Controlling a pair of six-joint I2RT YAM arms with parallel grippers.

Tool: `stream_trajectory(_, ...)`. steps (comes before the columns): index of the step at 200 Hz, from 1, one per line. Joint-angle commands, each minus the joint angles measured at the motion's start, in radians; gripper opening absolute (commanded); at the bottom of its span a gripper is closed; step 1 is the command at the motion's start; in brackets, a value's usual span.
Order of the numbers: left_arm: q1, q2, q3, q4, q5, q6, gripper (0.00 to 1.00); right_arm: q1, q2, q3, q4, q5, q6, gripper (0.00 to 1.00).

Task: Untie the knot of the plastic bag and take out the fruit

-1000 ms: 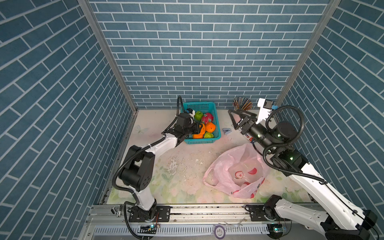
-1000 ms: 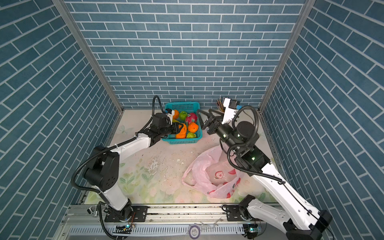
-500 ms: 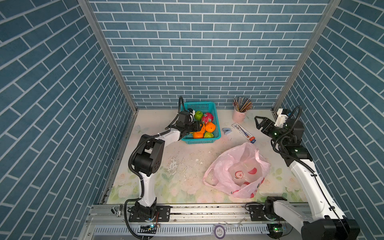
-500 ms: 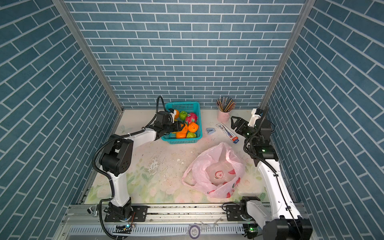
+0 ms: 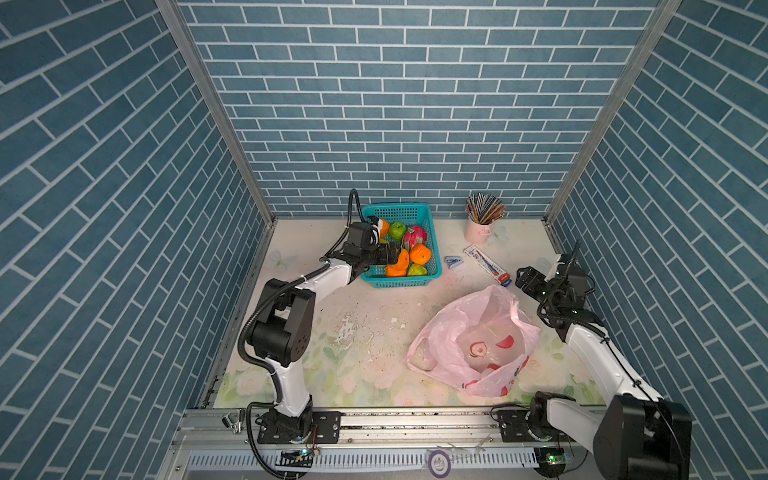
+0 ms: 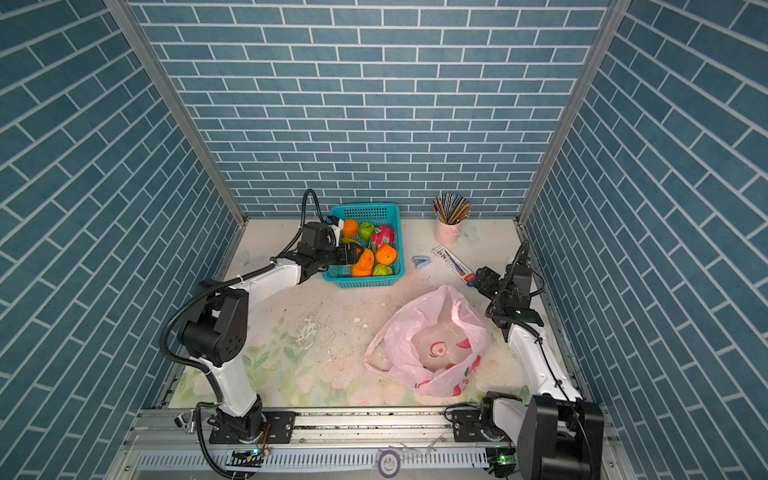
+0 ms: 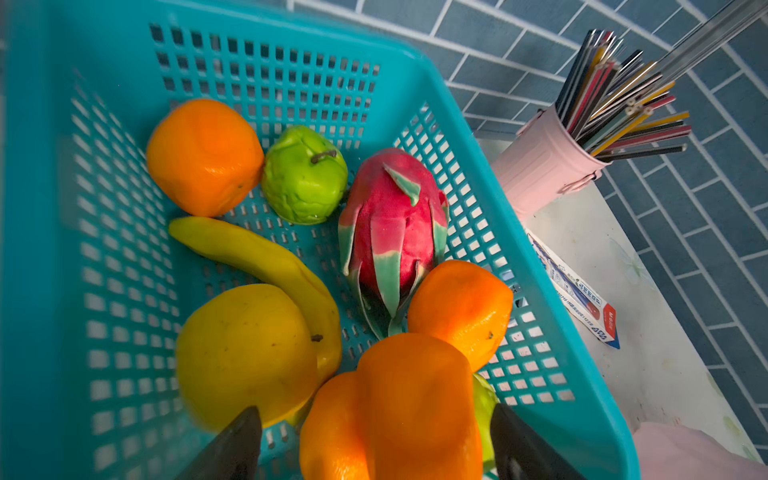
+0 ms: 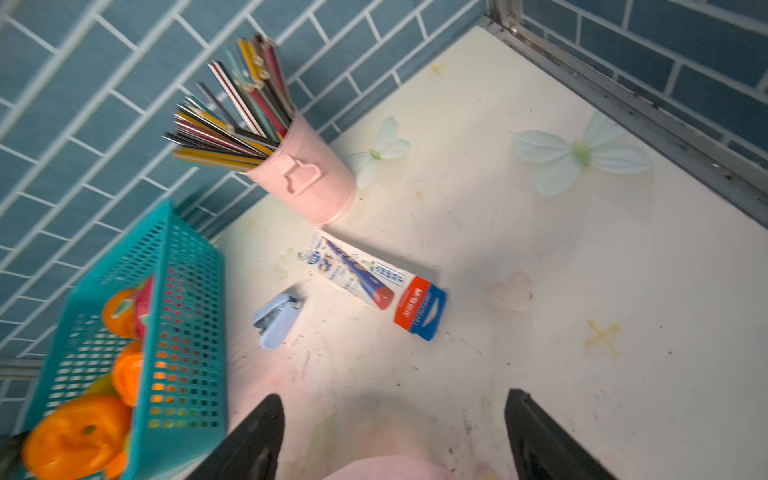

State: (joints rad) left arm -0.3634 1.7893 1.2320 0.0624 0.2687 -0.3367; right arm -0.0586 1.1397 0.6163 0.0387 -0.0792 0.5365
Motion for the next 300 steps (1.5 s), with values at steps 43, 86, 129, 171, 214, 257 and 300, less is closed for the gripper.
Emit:
stream_trajectory(43,0.024,-0.437,-0.363,0.097,-0.240,0.147,0.87,-0.017,0.245,-0.010,0.291,0.134,-0.239,0.81)
stream_trajectory(86,0.095,-0.669,-0.695,0.260,-0.481,0.236,0.87,-0.010,0.381,-0.154,0.773,0.143,-0.425,0.83)
stream_trajectory(129,0.198,-0.663,-0.904,0.534,-0.482,0.364,0.87,0.015,0.349,-0.242,0.877,0.101,-0.470,0.86)
stream_trajectory(171,0.304,-0.464,-0.916,0.748,-0.328,0.365,0.87,0.012,0.386,-0.371,1.166,0.047,-0.494,0.96)
stream_trajectory(214,0.380,-0.332,-0.953,1.027,-0.183,0.333,0.87,0.013,0.387,-0.371,1.164,0.043,-0.498,0.99)
stream_trajectory(257,0.321,-0.270,-0.951,1.075,-0.286,0.365,0.87,0.014,0.381,-0.368,1.147,0.040,-0.501,0.99)
stream_trajectory(300,0.320,-0.273,-0.958,1.086,-0.293,0.363,0.87,0.013,0.384,-0.361,1.140,0.038,-0.501,0.99)
